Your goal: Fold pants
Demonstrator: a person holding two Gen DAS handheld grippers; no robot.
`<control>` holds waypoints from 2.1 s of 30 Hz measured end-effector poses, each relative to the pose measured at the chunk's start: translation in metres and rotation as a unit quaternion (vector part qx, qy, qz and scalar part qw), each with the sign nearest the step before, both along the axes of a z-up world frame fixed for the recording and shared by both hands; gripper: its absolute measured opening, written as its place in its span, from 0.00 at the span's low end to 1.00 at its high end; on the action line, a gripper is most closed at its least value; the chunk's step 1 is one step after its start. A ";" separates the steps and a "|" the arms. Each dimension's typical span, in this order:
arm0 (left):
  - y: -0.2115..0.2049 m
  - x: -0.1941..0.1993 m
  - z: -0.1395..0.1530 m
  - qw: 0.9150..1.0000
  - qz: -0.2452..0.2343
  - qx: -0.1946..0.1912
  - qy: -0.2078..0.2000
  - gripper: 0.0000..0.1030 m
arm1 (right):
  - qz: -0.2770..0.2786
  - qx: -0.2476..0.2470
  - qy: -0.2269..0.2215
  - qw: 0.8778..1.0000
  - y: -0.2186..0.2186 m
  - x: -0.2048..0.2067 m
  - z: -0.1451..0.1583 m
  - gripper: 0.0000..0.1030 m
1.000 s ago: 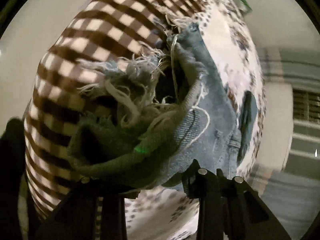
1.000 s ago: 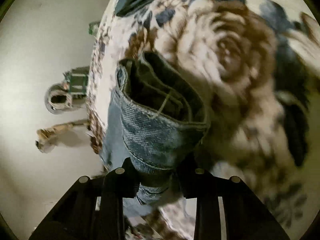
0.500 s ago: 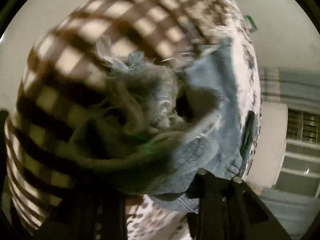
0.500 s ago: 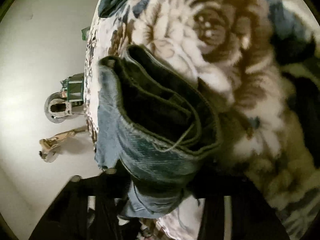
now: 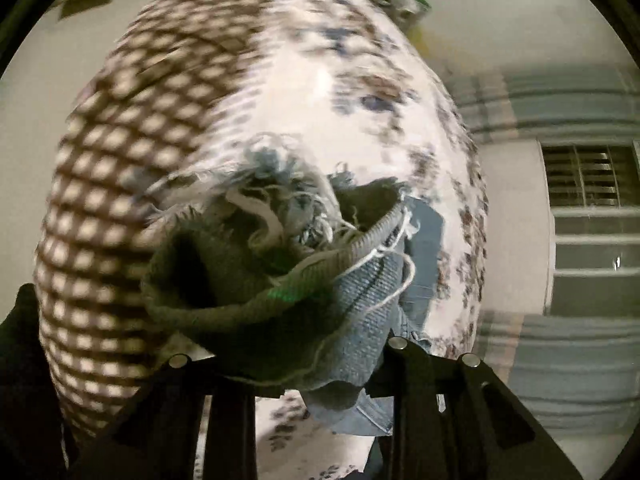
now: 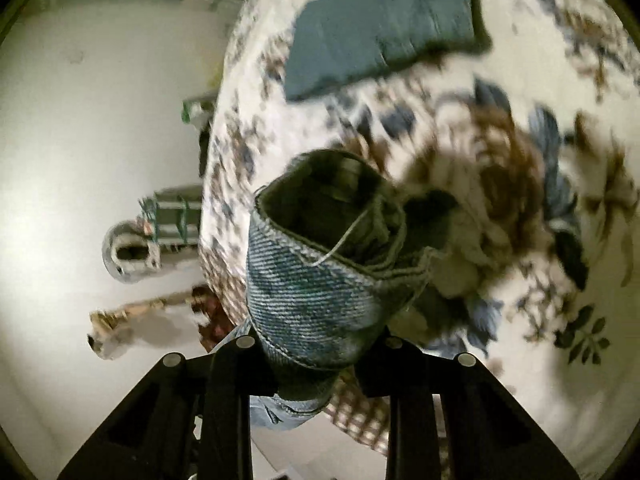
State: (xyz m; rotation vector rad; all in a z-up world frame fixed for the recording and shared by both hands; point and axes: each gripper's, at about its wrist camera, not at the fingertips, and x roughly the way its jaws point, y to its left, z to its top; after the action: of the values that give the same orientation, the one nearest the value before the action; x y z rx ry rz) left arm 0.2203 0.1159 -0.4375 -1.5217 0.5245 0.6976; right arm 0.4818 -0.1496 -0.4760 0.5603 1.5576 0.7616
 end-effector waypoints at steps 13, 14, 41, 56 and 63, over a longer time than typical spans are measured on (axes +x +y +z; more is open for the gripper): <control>0.114 0.288 0.052 0.969 -0.224 0.029 -0.102 0.22 | -0.249 0.040 -0.073 0.965 0.002 0.161 0.093 0.27; 0.120 0.318 0.054 0.963 -0.243 0.036 -0.110 0.22 | -0.271 0.047 -0.082 0.958 0.004 0.179 0.093 0.27; 0.143 0.436 -0.115 0.870 -0.479 0.088 0.073 0.37 | -0.304 -0.094 -0.038 0.947 0.031 0.215 -0.100 0.52; 0.080 0.374 0.052 0.731 -0.537 0.398 0.137 0.93 | -0.234 -0.381 -0.224 0.866 0.076 0.116 0.075 1.00; 0.065 0.315 0.134 0.719 -0.521 0.445 0.115 0.93 | -0.231 -0.387 -0.281 0.847 0.088 0.042 0.178 1.00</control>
State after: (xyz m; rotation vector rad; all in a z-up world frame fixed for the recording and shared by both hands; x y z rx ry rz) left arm 0.5351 0.1808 -0.3038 -0.0831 0.9364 0.1364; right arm 0.5242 -0.0621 -0.2980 0.0658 0.9841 -0.1147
